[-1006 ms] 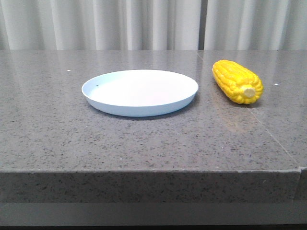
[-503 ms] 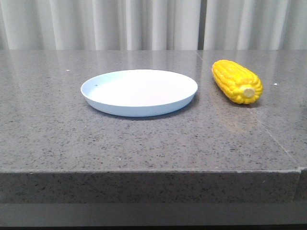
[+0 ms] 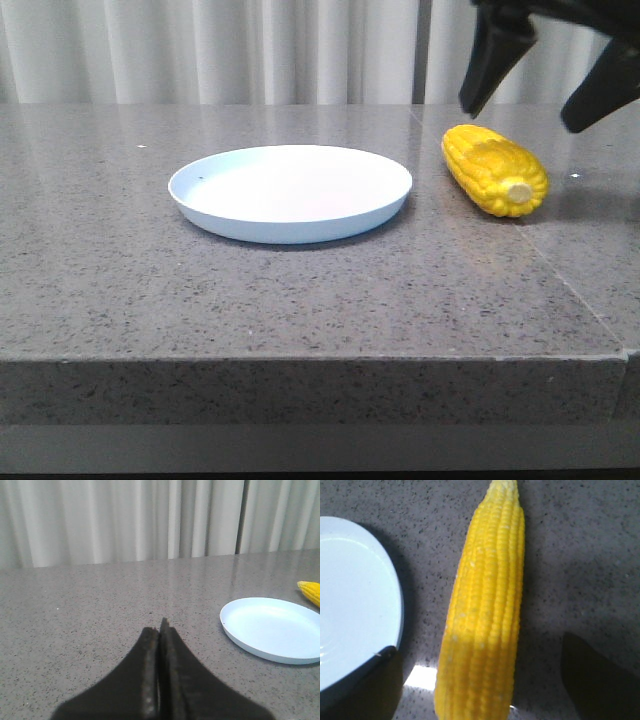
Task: Place corn on plate with both arms
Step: 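Lower the right gripper over the yellow corn and close on it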
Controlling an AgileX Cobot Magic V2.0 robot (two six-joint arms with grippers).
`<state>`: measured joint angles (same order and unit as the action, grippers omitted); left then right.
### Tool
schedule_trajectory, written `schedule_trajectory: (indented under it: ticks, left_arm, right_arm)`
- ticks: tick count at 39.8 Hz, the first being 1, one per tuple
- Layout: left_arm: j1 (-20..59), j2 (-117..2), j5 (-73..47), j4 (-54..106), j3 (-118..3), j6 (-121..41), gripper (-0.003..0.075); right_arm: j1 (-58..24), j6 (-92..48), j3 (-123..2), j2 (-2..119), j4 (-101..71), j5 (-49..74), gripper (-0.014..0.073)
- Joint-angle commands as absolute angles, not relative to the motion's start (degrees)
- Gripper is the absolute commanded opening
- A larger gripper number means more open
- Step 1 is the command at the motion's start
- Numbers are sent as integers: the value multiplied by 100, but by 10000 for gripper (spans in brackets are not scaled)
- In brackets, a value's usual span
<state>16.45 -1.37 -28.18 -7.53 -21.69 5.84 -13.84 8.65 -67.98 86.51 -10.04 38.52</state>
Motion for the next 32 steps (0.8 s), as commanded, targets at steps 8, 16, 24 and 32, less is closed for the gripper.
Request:
schedule_trajectory:
  ticks: [8, 16, 24, 32]
  left_arm:
    - [1641, -211, -2355, -785, -2312, 599, -20]
    - [1641, -211, -2346, -785, -2312, 599, -20]
    - [1641, -211, -2343, -785, -2312, 599, -20]
    - [1641, -211, -2343, -785, -2312, 599, -20]
  right_arm:
    - [-1330, 809, -7293, 9241, -1148, 3611, 659]
    - [-1330, 809, -7293, 9273, -1342, 3600, 439]
    - [-1330, 809, -7293, 9243, -1436, 3540, 176]
    - [-1330, 809, -7293, 8916, -1375, 3554, 148]
